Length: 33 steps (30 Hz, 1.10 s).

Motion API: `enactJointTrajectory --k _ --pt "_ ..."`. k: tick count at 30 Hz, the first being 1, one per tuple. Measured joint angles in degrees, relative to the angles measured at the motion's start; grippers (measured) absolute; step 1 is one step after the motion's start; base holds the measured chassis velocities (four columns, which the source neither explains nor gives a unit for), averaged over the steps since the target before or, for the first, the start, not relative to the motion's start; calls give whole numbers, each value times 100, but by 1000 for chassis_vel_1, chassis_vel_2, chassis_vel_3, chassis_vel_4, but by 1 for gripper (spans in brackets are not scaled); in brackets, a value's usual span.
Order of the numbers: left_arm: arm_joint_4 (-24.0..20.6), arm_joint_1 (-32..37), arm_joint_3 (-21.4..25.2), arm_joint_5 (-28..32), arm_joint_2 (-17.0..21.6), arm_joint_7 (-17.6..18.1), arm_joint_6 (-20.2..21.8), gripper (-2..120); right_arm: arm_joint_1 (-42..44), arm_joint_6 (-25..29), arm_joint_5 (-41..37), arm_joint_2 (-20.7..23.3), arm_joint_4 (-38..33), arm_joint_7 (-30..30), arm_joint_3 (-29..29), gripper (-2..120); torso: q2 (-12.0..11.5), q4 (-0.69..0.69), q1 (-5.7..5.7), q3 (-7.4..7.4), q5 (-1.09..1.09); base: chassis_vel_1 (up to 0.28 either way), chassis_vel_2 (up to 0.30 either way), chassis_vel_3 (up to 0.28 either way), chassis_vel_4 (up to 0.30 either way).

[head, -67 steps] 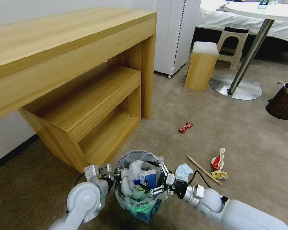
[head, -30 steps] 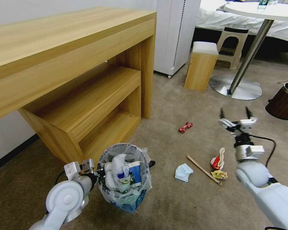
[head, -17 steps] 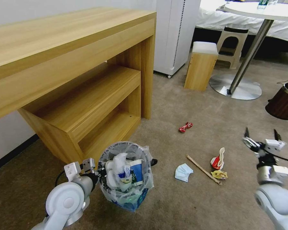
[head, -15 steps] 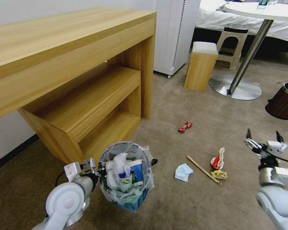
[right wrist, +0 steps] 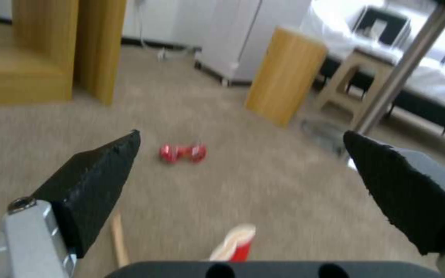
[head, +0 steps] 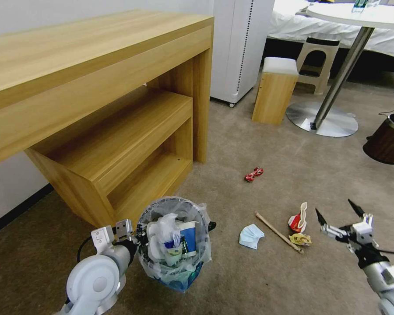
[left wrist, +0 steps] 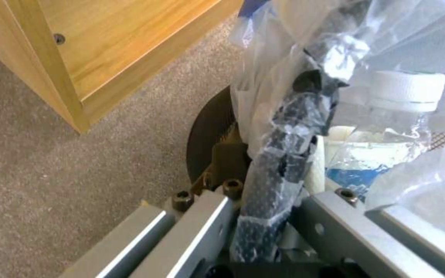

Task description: Pick up the trash bin and place the garbage on the floor into it.

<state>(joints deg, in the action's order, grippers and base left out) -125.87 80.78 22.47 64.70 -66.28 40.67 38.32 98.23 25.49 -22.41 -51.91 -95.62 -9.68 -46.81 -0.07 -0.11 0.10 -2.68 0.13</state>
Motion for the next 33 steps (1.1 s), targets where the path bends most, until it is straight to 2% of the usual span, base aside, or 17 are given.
enactJointTrajectory --k 5,11,17,23,33 --pt "7 9 -9 -67 -13 -49 -9 0 87 -32 148 -24 177 458 74 100 0 1 0 0 0 0 0 0 0" --pt "67 40 -29 -147 -8 -106 -12 0 -116 317 361 -162 306 1049 339 100 0 1 0 0 0 0 0 0 0" --pt "127 65 -25 -162 -11 -136 -16 0 -397 795 794 -265 398 1202 563 100 0 2 0 0 -1 0 0 0 0" --pt "216 73 -2 -165 -2 -147 -32 0 -644 1291 1568 -463 734 1502 853 100 0 1 0 0 0 0 0 0 0" --pt "240 103 16 -147 23 -136 -36 0 -889 1484 1922 -609 951 2055 1162 100 0 2 0 0 1 0 0 0 0"
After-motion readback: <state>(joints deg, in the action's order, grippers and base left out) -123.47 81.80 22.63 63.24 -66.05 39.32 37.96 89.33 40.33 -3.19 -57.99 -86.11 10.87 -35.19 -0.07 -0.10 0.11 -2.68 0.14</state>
